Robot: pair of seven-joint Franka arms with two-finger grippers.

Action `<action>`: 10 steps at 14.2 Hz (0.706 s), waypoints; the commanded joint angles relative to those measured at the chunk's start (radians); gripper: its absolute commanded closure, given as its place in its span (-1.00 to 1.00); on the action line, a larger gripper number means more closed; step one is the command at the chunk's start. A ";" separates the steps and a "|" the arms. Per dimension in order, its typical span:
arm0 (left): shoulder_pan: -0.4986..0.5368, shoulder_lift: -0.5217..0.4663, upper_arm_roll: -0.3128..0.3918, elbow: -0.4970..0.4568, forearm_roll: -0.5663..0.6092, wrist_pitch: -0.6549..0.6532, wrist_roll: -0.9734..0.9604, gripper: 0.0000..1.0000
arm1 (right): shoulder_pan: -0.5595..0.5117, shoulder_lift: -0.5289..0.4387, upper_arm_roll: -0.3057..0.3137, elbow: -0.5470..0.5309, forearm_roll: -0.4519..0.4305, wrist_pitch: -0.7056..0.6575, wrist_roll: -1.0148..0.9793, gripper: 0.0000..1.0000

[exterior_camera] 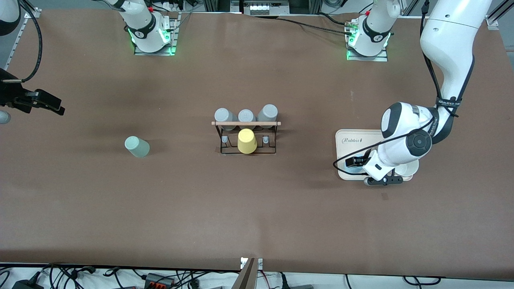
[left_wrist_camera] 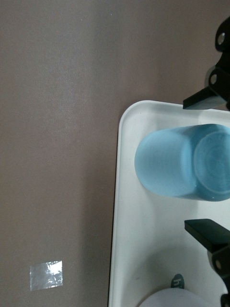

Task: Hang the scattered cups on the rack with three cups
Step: 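Reach the left gripper down to the blue cup on the tray, then close the left gripper on the blue cup and lift it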

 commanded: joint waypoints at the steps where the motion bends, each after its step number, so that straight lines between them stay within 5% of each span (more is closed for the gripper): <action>1: 0.000 -0.008 0.000 -0.014 0.021 0.018 0.007 -0.81 | -0.004 0.001 0.003 0.019 0.000 -0.016 -0.015 -1.00; 6: 0.000 -0.013 -0.002 -0.014 0.021 0.013 0.007 0.46 | 0.000 -0.002 0.005 0.021 0.000 -0.016 -0.017 -1.00; 10: -0.002 -0.042 -0.005 0.002 0.021 -0.022 0.058 0.98 | 0.004 -0.007 0.011 0.021 0.000 -0.016 -0.018 -1.00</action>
